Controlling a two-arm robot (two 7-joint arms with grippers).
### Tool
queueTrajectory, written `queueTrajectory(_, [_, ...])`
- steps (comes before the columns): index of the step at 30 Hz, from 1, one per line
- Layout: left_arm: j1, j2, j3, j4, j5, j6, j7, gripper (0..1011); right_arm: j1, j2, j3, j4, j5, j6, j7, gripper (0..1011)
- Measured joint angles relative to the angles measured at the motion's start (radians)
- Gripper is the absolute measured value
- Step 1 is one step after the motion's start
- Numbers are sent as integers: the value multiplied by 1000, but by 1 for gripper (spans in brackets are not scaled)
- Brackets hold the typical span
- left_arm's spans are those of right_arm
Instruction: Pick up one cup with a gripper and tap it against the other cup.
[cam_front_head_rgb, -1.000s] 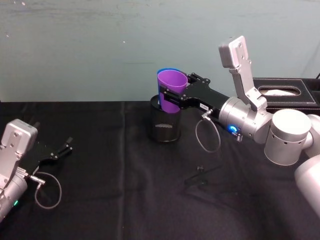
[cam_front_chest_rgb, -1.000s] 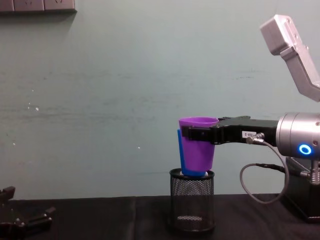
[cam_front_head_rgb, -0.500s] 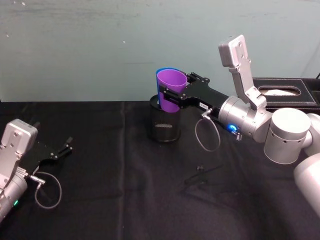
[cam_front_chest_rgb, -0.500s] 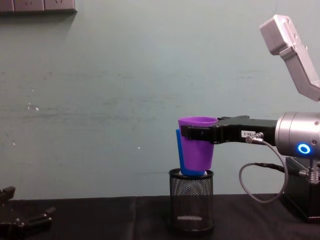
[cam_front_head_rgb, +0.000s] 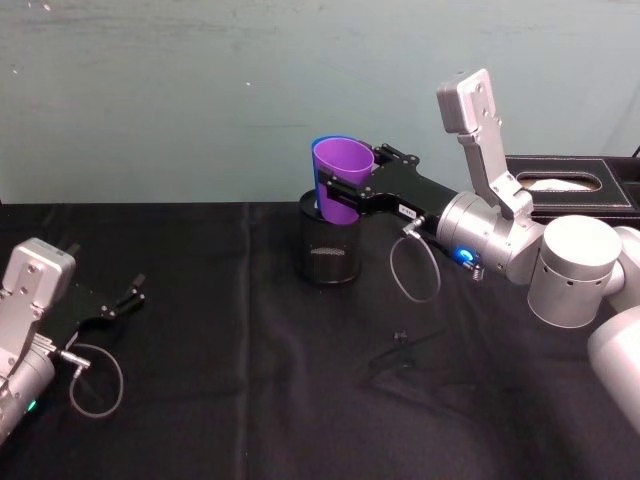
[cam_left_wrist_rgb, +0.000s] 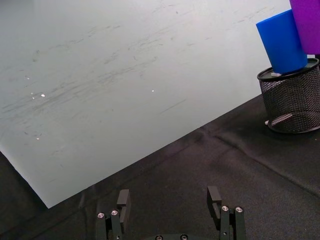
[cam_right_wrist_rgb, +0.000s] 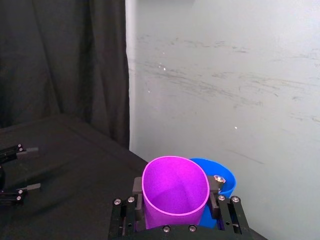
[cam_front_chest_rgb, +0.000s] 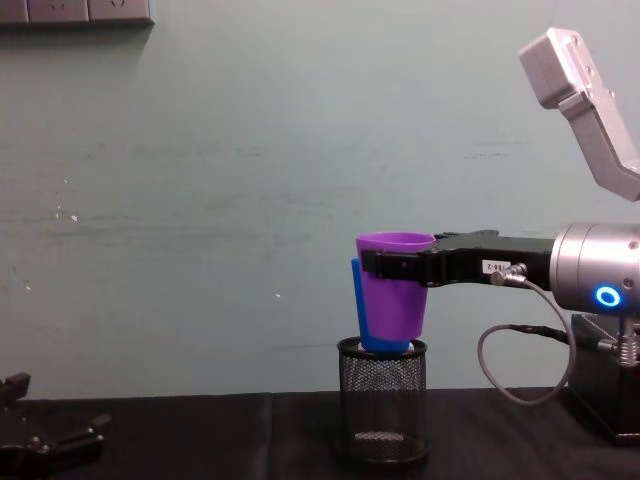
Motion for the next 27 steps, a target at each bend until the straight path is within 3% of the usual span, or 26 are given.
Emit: queueTrajectory(27, [0,0,0,0,0,0,0,1000,-1,1,-1,-1,0,1,-2,735])
